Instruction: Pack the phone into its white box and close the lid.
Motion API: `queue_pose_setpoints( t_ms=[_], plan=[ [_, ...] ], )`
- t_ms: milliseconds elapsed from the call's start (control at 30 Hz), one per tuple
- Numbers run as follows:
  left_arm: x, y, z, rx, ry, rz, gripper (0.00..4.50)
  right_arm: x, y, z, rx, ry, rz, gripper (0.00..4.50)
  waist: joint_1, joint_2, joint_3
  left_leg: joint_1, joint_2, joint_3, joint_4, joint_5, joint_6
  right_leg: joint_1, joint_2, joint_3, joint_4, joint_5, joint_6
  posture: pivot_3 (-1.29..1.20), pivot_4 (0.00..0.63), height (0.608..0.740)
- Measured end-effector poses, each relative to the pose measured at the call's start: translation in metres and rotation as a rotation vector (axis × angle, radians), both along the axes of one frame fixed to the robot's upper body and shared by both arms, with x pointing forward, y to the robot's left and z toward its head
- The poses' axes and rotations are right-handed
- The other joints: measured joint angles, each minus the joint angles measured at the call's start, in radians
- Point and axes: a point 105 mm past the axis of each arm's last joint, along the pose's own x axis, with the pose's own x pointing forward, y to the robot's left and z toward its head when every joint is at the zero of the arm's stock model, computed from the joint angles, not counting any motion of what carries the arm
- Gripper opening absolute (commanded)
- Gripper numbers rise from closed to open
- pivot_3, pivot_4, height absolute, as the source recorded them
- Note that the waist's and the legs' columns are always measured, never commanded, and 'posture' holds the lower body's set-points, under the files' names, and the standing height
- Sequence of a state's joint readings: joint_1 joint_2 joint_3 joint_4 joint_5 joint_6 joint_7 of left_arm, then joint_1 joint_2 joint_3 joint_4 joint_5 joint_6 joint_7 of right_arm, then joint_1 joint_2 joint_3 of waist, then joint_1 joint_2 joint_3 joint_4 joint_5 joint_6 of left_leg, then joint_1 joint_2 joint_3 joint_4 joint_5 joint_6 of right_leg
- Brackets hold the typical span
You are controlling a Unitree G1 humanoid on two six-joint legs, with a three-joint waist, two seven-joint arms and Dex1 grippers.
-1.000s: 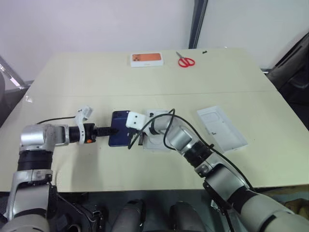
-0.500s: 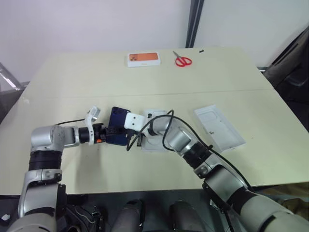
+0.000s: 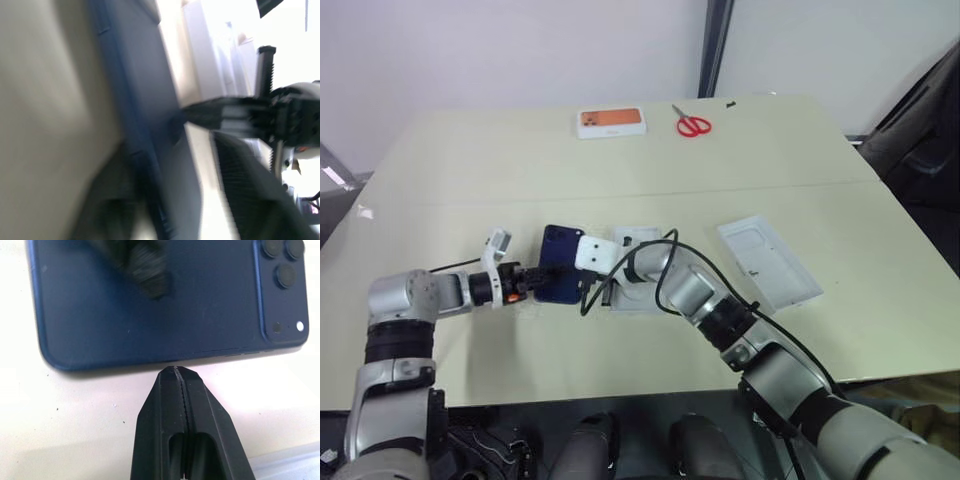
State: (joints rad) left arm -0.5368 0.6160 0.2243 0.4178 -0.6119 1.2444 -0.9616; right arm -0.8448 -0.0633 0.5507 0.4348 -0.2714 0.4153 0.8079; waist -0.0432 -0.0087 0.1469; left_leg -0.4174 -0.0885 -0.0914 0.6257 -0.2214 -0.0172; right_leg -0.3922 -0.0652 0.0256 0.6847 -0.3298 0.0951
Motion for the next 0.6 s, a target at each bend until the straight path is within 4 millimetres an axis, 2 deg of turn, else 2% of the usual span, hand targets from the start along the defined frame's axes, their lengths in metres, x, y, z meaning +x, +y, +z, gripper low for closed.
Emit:
queue_pose_setpoints(
  t_ms=[267, 367, 400, 433, 600],
  plan=[
    [-0.0013, 0.0000, -0.0007, -0.017, 0.011, 0.004, 1.55, -0.0003, -0.0001, -0.0003, 0.000, 0.000, 0.000, 0.00, 0.000, 0.000, 0.000, 0.000, 0.000, 0.000, 0.000, 0.000, 0.000, 0.000, 0.000, 0.000, 0.000, 0.000, 0.000, 0.00, 0.150, 0.734],
    [-0.0011, 0.0011, -0.0020, -0.022, 0.019, 0.014, 0.73, -0.0008, -0.0001, 0.0000, 0.002, -0.002, 0.001, 0.00, 0.000, 0.000, 0.000, 0.000, 0.000, 0.000, 0.000, 0.000, 0.000, 0.000, 0.000, 0.000, 0.000, 0.000, 0.000, 0.00, 0.150, 0.734],
    [-0.0009, 0.0000, 0.0020, -0.067, 0.010, 0.015, 0.27, -0.0011, 0.0000, 0.0000, 0.003, -0.002, 0.002, 0.00, 0.000, 0.000, 0.000, 0.000, 0.000, 0.000, 0.000, 0.000, 0.000, 0.000, 0.000, 0.000, 0.000, 0.000, 0.000, 0.00, 0.150, 0.734],
    [0.0002, -0.0027, 0.0070, -0.091, -0.008, 0.006, 0.02, -0.0011, -0.0002, 0.0000, 0.002, -0.002, 0.002, 0.00, 0.001, 0.000, 0.000, 0.000, 0.000, 0.000, 0.000, 0.000, 0.000, 0.000, 0.000, 0.000, 0.000, 0.000, 0.000, 0.00, 0.150, 0.734],
    [0.0012, -0.0021, 0.0069, -0.092, 0.000, 0.019, 0.02, -0.0012, -0.0017, -0.0001, 0.003, -0.007, 0.003, 0.00, 0.000, 0.000, 0.000, 0.000, 0.000, 0.000, 0.000, 0.000, 0.000, 0.000, 0.000, 0.000, 0.000, 0.000, 0.000, 0.00, 0.150, 0.734]
  ],
)
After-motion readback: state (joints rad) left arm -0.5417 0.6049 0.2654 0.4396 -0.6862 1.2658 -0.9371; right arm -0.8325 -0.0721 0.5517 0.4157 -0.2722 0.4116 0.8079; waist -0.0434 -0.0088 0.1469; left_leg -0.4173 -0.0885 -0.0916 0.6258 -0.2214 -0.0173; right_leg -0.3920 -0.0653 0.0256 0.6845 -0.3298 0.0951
